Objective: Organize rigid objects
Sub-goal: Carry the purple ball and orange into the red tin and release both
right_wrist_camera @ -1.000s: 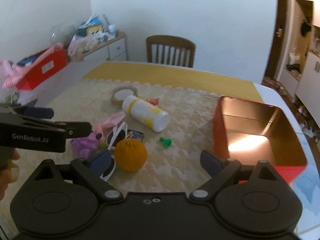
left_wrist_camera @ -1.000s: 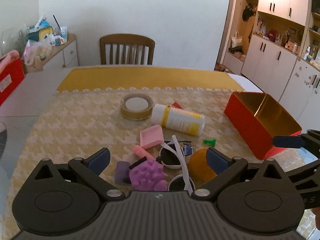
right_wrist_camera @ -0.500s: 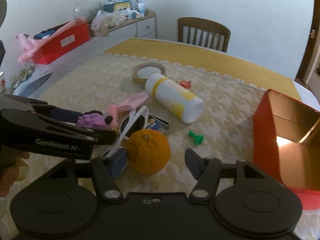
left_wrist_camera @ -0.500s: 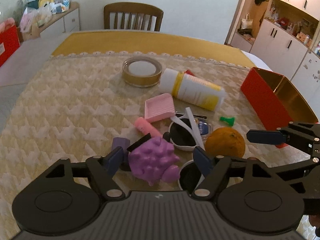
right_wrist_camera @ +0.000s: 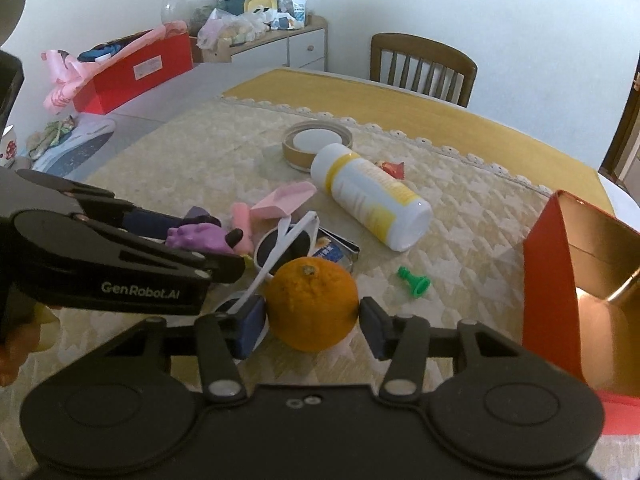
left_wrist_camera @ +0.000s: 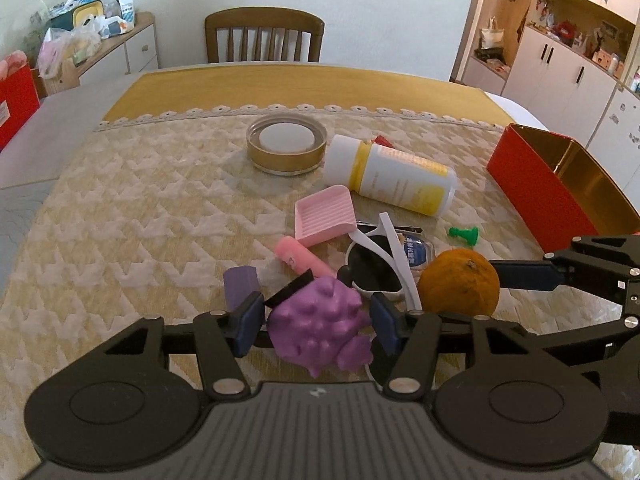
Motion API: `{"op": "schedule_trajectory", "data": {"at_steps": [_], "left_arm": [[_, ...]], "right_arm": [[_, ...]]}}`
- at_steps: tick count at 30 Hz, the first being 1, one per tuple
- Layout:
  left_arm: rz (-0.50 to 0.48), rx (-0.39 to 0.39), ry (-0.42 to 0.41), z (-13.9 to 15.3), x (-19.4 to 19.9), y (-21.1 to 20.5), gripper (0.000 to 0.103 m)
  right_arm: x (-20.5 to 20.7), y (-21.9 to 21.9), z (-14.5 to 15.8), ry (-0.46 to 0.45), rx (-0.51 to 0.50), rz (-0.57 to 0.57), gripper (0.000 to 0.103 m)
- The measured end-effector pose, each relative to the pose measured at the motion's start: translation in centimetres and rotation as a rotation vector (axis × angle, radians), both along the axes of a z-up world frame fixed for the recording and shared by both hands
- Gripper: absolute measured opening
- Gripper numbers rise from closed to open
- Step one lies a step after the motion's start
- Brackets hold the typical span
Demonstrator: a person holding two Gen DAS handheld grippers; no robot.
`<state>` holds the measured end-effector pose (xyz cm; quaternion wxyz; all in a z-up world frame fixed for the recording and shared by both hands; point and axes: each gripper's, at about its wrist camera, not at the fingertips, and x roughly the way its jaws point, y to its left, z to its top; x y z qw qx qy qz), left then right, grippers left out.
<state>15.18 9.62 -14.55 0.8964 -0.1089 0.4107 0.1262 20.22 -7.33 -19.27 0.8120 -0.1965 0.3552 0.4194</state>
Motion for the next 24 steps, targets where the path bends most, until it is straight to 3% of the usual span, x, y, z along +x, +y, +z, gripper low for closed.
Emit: {"op": "schedule_trajectory", "data": {"at_steps": [10,24], "left_arm": [[-0.008,-0.012,-0.041,1.9,-2.5,-0.4,0.057],[-0.102,-0.004,-0.144,8.9,-4.9,-3.2,0.057]], "right_arm": [[-1.6,-2.2,1.5,-0.011,0.018,-0.098,0.049],[-4.7,-8.2,8.4,-0.107,0.103,-0.24,0.049]]}}
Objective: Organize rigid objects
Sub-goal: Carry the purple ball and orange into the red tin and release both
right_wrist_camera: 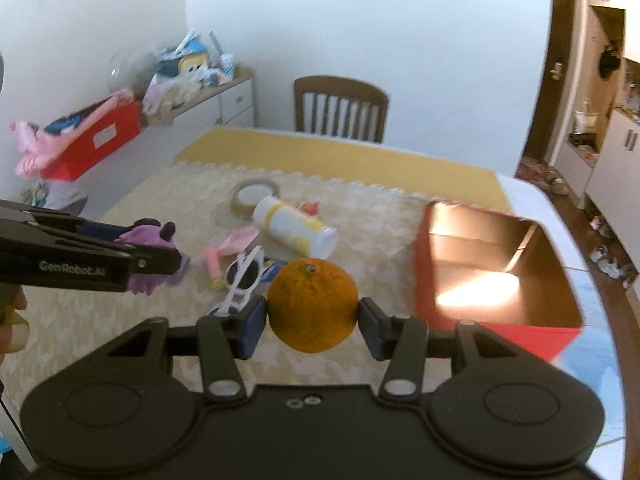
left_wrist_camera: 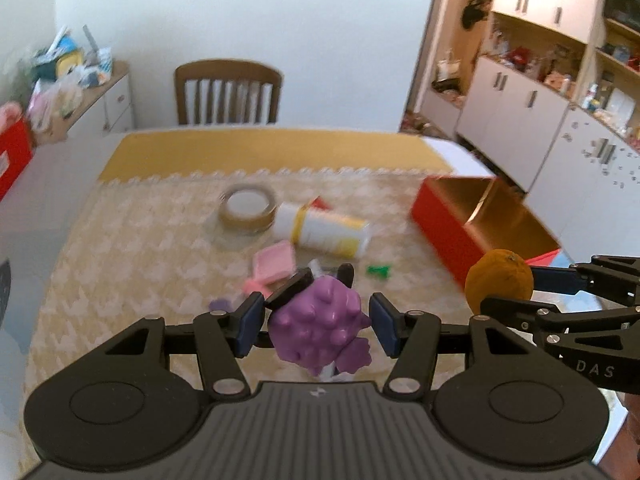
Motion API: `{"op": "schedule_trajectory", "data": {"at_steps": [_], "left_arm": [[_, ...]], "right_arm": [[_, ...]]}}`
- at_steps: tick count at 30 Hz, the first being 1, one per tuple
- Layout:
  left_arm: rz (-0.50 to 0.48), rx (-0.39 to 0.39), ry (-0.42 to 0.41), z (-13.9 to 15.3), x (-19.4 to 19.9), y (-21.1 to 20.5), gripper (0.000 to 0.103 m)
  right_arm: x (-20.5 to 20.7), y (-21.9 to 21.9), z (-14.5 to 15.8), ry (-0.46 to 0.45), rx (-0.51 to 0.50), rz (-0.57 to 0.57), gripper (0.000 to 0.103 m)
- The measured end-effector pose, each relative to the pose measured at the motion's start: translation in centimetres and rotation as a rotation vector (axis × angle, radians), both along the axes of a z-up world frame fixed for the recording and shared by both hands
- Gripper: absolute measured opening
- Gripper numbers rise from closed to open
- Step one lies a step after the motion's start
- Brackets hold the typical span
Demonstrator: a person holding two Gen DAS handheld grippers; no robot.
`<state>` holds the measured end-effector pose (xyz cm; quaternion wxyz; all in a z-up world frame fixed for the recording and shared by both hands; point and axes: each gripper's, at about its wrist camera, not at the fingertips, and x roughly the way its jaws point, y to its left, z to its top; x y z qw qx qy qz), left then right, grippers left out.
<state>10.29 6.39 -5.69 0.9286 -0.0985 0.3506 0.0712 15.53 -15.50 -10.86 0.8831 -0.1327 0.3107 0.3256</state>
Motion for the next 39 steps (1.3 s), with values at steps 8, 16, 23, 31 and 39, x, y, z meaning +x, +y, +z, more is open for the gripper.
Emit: {"op": "schedule_trajectory", "data": {"at_steps": [8,16,23,31,39], "left_arm": [[-0.107,0.018,-0.087,4.2,2.9,-3.1,0.057],[-0.193,0.03,-0.087,4.8,9.8,-8.1,0.057],[-0.211,0.003,-0.01,2.6,16.6,-12.5,0.057],[-0.179,0.016,0.091,-0.7,24.0,-14.5,0.057],[-0.13,0.024,0.181,-3.8,29.3,-15.5,0.057]], "right_arm": [[2.4,-3.7,2.8,-0.068,0.025,-0.069,0.049],[6.8,-7.7,2.9,-0.088,0.02,-0.095,0.049],[12.2,-10.3,1.6,-0.067,-0.015,-0.071,0.049],[17.8,-10.0,-1.3,-0.039,-0.091,0.026,0.049],[21.1,-9.6,-3.8,-0.003,-0.144,0.084,0.049]]}}
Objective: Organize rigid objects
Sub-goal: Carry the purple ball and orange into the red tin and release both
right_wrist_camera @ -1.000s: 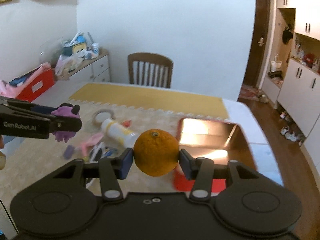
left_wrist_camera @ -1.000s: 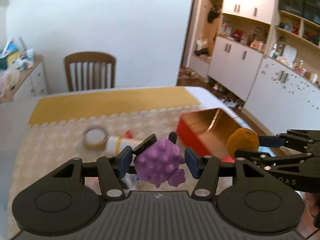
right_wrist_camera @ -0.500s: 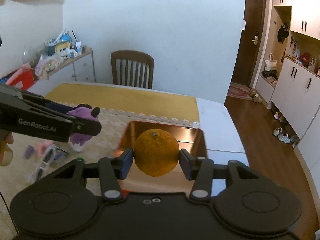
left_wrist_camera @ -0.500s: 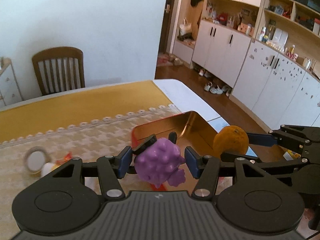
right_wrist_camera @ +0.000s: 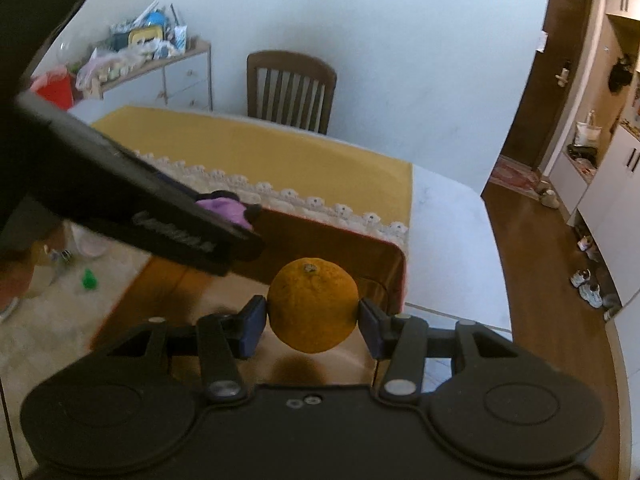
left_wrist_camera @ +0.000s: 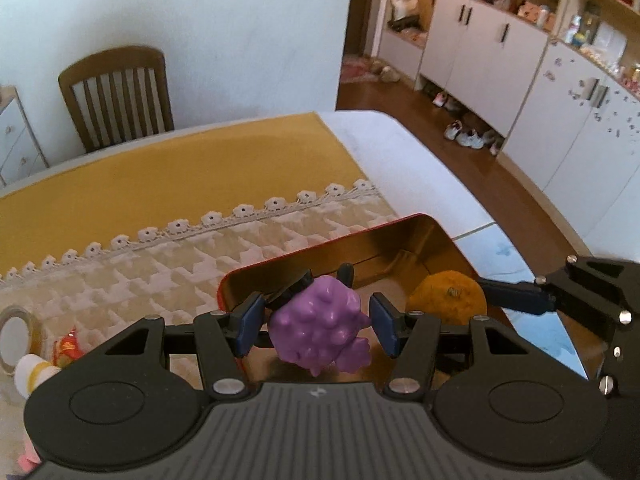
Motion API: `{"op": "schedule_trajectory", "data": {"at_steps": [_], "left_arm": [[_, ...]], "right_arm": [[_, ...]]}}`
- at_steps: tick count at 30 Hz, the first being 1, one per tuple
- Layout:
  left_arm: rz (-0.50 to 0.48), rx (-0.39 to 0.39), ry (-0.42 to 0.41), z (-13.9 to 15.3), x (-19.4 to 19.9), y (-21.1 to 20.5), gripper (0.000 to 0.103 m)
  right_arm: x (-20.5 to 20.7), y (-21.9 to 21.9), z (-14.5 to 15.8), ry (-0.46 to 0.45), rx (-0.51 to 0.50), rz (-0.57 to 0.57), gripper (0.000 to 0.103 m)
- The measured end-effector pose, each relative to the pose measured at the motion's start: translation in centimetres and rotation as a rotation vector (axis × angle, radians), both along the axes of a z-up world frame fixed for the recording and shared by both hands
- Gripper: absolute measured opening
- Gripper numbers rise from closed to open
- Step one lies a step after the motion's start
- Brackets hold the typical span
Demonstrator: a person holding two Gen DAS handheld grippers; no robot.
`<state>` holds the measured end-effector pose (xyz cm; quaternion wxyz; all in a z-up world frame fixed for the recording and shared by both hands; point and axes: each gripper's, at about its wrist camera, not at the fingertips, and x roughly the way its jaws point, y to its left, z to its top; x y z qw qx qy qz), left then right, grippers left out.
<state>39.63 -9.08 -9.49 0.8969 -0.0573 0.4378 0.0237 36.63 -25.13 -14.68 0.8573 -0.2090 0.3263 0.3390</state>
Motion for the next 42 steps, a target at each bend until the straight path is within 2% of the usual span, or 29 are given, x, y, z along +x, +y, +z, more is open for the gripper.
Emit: {"op": "schedule_trajectory", "data": {"at_steps": [12,22,27,37,42], "left_arm": [[-0.015,0.045,0.067,-3.3,3.2,-1.3,0.057],[0.024,0.005,0.093,-4.3,4.2,-0.6,0.058],[0.043,0.009,0.098,-4.0,3.9,-0.6,0.058],[0.046,0.038,0.028,-1.6,1.3,-0.7,0.058],[0.031,0.057,-0.023,0.1,-0.9,-0.8,0.058]], "right_arm": [[1.1,0.4,-2.5,0.04,-0.062,0.056,0.049],[1.0,0.2,-2.3,0.043,-0.06,0.061,0.051],[1.1,-0.3,-2.1,0.045,-0.053,0.052,0.053],[1.1,-1.0,-1.0,0.057,-0.002,0.035,0.064],[0.9,-1.5,0.3,0.068,0.038,0.011,0.065]]}}
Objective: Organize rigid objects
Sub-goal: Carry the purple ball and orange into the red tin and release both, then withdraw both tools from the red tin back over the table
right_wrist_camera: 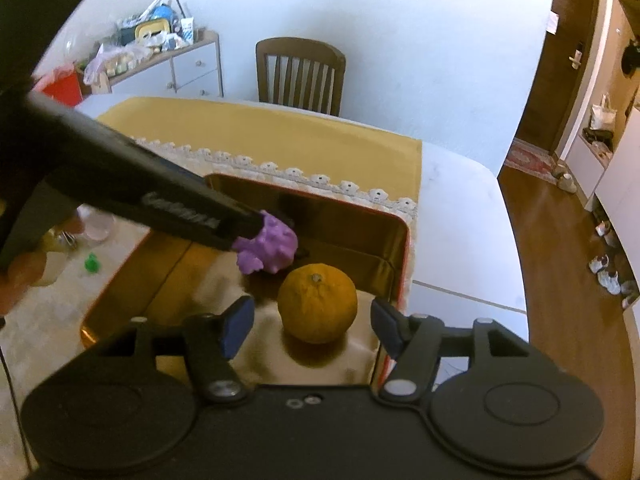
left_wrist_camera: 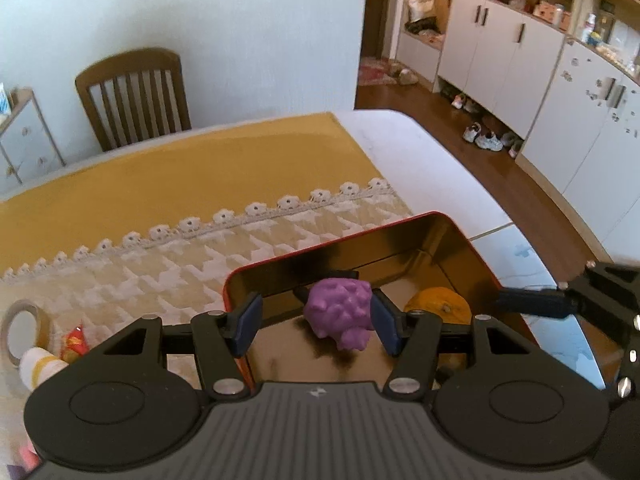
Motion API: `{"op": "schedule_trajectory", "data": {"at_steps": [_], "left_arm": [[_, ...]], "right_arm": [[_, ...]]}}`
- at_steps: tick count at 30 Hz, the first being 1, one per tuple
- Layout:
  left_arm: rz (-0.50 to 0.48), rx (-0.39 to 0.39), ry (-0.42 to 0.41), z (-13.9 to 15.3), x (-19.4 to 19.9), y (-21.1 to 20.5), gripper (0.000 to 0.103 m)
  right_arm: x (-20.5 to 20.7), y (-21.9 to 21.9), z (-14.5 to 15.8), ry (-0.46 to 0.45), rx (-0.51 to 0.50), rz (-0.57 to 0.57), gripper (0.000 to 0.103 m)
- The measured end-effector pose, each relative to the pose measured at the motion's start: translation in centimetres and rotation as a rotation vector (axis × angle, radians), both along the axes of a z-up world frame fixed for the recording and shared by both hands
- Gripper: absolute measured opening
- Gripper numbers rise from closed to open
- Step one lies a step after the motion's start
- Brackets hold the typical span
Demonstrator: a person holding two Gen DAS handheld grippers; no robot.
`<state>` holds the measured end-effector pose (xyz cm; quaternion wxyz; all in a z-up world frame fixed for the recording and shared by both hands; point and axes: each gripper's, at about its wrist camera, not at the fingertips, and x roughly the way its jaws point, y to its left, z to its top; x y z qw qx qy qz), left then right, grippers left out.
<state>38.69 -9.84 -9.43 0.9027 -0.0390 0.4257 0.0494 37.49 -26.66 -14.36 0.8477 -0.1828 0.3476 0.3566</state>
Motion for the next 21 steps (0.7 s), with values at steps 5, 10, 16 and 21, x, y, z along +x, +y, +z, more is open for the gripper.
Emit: {"op": "schedule_trajectory", "data": {"at_steps": [5,10,16,21], "left_arm": [[-0.021,0.002,-0.051,1.7,-2.4,-0.1,0.059],[-0.038,0.0,-0.095,2.9,-4.8,0.3,0.063],[-0.032,-0.021,-0.137,4.0,-7.9,2.1,0.063],[-0.043,-0.014,-0.177,4.8,-10.8,3.7,0.071]], "right_arm": [[-1.1,-0.4,1.5,-0.007,0.043,-0.017,0.07],[-2.4,-0.3,2.7,-0.027,0.07,-0.034,0.076],[-5.1,0.7,3.5,-0.042,0.1,-0.068,0.083],[-7.1,1.8,4.2,-0.05,0.133,-0.097,0.088]]}}
